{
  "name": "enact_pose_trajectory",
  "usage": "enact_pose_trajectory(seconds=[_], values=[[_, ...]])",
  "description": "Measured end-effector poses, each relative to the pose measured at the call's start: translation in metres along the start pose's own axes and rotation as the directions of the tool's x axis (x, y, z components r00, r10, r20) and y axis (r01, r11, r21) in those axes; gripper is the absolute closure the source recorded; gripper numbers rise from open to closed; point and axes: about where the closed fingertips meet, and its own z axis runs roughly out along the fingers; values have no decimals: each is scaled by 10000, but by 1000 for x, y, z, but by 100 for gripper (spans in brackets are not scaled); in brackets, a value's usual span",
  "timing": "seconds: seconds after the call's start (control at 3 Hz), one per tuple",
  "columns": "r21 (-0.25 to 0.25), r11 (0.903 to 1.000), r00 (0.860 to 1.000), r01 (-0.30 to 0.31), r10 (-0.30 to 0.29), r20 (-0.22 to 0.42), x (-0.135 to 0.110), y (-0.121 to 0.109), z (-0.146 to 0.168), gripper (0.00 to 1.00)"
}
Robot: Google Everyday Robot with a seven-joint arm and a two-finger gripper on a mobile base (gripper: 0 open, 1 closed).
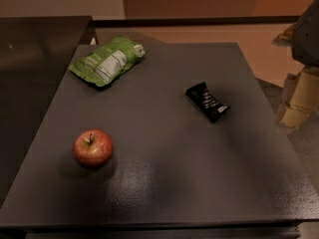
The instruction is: Move green rice chip bag near apple
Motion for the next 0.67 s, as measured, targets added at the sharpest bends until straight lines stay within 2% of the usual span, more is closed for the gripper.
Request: enact_pose_trajectory(seconds=[0.33, 0.67], values=[[17, 10000, 10000, 0, 0, 1, 0, 0, 0, 0], [-42, 9996, 9991, 295, -294, 298, -21, -18, 15, 0]])
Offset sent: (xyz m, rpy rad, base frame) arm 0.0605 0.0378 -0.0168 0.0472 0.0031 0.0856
